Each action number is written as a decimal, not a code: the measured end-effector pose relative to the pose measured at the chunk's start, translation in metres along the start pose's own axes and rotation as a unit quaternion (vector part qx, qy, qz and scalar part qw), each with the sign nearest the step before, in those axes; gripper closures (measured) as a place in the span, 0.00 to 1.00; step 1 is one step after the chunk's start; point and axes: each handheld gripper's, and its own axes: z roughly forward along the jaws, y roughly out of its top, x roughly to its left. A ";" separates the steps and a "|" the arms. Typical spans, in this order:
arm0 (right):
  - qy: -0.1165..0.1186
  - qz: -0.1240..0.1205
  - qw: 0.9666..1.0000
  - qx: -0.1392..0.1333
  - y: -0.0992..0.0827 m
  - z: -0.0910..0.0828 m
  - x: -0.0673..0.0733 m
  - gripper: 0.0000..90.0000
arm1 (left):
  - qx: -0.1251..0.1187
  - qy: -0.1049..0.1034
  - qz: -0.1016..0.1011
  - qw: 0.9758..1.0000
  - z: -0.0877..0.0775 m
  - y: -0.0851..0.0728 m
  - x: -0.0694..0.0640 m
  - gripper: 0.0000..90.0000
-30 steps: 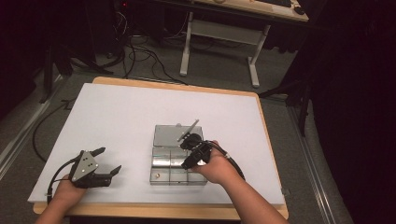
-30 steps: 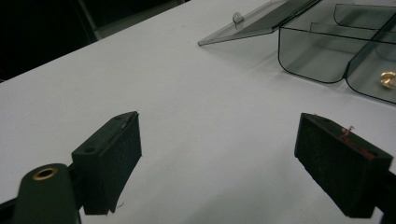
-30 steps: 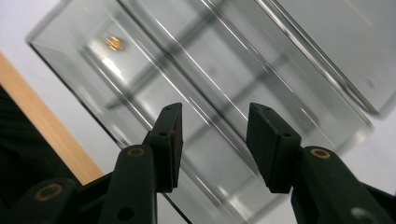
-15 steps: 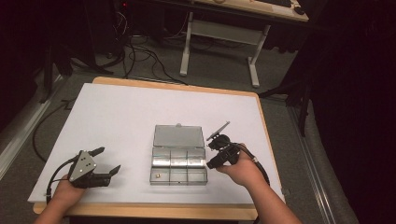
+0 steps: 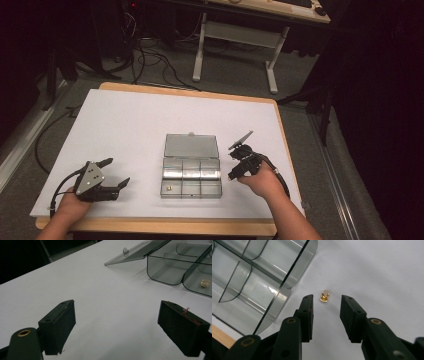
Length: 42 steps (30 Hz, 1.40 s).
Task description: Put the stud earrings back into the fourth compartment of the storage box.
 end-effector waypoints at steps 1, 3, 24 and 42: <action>0.001 0.002 1.000 -0.001 0.000 0.003 -0.001 0.74 | -0.002 0.000 0.000 1.000 0.000 0.000 0.000 0.17; 0.005 -0.002 1.000 0.007 0.002 0.008 -0.002 0.76 | -0.002 -0.002 -0.001 1.000 -0.001 0.000 0.001 0.17; 0.006 -0.025 0.999 0.031 0.013 0.026 0.000 0.97 | -0.005 -0.003 -0.003 1.000 -0.001 0.000 0.001 0.17; 0.011 -0.038 0.999 0.028 0.011 -0.002 0.013 0.97 | -0.008 0.002 -0.001 1.000 -0.002 -0.001 0.000 0.17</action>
